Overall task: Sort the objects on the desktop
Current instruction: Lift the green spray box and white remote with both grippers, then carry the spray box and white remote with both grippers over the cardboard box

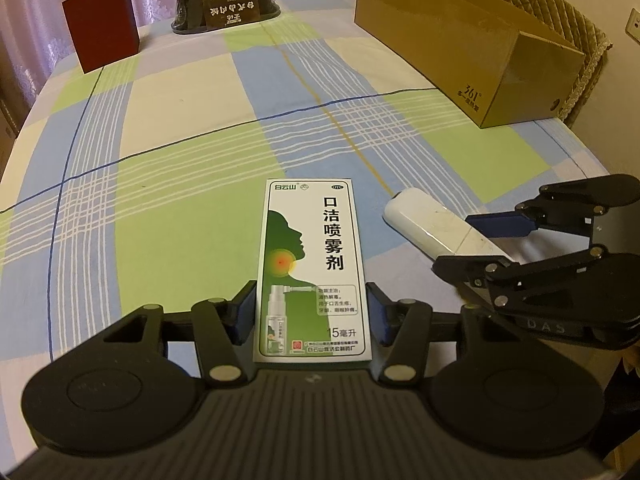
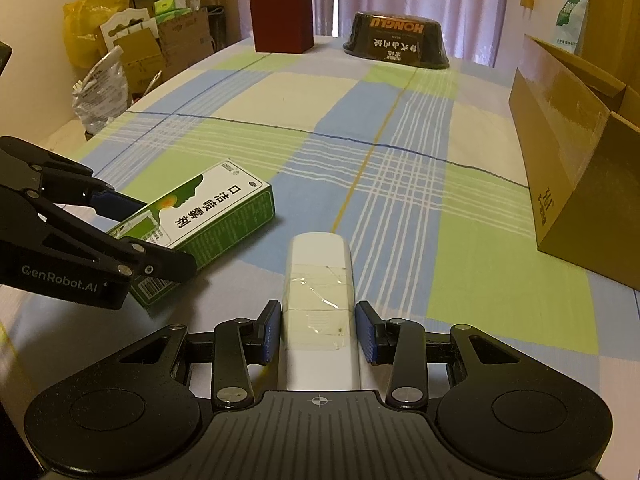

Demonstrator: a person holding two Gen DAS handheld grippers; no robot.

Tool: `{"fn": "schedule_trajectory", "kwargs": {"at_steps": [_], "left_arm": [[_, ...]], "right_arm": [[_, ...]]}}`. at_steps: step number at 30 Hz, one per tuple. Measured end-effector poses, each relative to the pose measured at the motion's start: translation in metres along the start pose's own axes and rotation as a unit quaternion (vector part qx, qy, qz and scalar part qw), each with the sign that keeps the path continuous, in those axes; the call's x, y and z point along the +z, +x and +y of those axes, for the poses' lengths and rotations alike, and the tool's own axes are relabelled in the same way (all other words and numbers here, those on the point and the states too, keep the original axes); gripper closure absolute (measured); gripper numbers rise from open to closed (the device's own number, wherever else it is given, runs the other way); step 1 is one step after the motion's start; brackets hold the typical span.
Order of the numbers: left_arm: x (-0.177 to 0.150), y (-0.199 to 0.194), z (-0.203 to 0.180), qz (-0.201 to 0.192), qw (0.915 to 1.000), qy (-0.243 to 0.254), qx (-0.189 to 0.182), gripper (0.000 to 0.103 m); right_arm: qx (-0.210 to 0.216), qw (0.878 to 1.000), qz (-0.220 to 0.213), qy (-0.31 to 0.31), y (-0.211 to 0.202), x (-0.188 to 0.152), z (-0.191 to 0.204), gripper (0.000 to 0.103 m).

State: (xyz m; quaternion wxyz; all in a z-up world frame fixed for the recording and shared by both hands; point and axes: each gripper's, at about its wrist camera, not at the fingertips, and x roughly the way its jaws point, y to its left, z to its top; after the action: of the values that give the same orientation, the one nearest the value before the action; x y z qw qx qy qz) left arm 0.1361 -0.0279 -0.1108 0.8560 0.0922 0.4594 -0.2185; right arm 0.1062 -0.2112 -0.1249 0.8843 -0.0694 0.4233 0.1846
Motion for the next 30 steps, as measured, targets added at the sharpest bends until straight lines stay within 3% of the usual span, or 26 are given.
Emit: {"fn": "schedule_trajectory", "kwargs": {"at_steps": [17, 30], "left_arm": [[0.006, -0.015, -0.006, -0.006, 0.9999, 0.012, -0.003, 0.053], [0.038, -0.04, -0.033, -0.034, 0.999, 0.025, -0.018, 0.053]], "right_arm": [[-0.004, 1.0, -0.001, 0.012, -0.02, -0.003, -0.004, 0.064], [-0.037, 0.997, -0.05, 0.035, -0.072, 0.018, -0.031, 0.064]]}}
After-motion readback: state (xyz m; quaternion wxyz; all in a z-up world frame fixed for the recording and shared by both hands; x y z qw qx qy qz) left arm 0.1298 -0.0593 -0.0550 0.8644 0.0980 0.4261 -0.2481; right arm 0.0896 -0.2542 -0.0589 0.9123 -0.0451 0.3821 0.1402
